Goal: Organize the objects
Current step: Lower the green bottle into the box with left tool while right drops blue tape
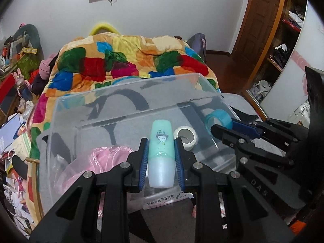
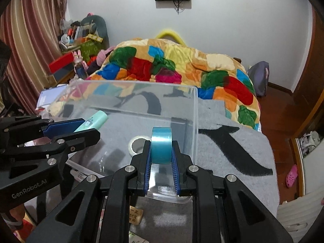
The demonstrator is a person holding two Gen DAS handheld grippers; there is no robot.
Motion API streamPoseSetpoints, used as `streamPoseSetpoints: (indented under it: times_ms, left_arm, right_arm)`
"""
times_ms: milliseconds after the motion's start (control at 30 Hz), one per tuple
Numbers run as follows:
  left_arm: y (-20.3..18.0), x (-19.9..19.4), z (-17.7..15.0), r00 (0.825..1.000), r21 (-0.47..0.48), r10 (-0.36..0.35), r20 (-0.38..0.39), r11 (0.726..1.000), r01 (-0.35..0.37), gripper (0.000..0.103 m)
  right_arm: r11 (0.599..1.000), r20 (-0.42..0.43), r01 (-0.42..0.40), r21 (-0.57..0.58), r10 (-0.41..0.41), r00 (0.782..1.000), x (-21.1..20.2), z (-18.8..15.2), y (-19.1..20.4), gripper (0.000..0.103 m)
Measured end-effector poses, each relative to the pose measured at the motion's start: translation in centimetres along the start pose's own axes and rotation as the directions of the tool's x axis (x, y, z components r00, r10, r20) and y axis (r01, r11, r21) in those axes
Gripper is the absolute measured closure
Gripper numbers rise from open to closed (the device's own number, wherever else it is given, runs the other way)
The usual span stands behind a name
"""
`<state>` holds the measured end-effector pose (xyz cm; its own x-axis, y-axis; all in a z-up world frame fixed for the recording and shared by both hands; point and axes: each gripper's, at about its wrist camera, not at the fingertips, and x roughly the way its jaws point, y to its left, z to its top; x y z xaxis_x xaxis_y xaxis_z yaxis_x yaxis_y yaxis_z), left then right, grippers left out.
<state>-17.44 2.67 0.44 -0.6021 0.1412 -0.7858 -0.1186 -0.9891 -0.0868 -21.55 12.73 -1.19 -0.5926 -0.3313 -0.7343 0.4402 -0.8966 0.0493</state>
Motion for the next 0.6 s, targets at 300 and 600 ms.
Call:
streamPoseSetpoints:
  times_ms: [300,600]
  left_arm:
    - [-0.3,-0.9,-0.2,1.000,0.014,0.000,0.003,1.000,0.000,0.071]
    - [-1.0,-5.3,-1.9,0.994,0.040,0.022,0.103,0.999,-0.026,0.038]
  right_arm:
    - [0.999,-0.013,-0.006,-0.038,0.005,1.000,-0.8,-0.5,0.8,0.080]
    - [0.998,0.060,-0.024,-0.052,0.028,0.998,-5.1,-2.5,0.8,0.064]
